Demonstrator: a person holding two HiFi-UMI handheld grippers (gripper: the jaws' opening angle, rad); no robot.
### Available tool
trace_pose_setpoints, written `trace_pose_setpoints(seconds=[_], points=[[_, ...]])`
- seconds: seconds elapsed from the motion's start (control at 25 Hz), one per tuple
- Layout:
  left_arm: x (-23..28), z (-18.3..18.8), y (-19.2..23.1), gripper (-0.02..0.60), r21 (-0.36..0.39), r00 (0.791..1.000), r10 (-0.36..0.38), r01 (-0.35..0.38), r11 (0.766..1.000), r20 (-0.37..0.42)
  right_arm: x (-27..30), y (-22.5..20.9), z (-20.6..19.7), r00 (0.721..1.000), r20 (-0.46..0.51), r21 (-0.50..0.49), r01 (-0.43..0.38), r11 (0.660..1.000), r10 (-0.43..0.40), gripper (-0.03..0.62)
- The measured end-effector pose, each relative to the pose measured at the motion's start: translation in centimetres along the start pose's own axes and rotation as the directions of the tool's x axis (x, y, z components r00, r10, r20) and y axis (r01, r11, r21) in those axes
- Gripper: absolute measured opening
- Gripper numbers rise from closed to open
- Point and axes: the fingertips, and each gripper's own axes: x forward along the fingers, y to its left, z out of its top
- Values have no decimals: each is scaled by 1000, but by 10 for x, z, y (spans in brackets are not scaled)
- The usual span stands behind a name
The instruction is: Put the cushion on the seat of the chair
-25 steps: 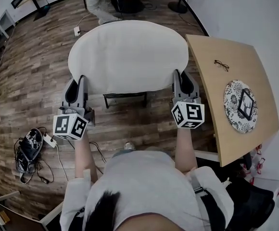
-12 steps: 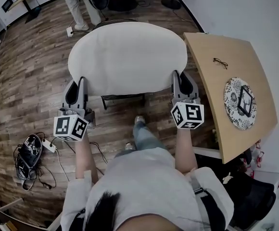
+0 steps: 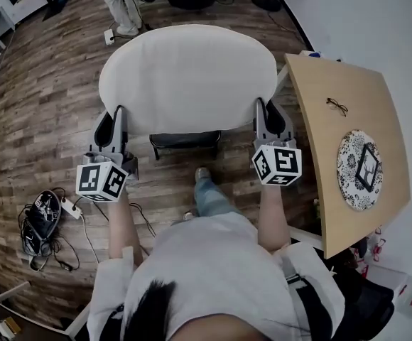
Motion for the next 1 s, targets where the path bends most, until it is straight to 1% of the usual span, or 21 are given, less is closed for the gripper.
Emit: trace_pose_setpoints(seconds=[0.28,0.52,0.76,1.0], points=[[52,-9,10,67,-5,999,49,-49,999,-19,61,-27,-9,999,-17,15,-42,999,42,43],[85,-28,21,66,-12,991,118,-119,993,-69,106,-44,-30,994,-66,33,-85,996,87,43],[102,-58,35,66,-15,976,164,-168,986,-145,134,-49,-67,981,-153,65,-111,992,120,43],[114,-97,41,66,-33,955,193,-206,978,-224,145,-58,-108,961,-238,98,-118,988,139,43]])
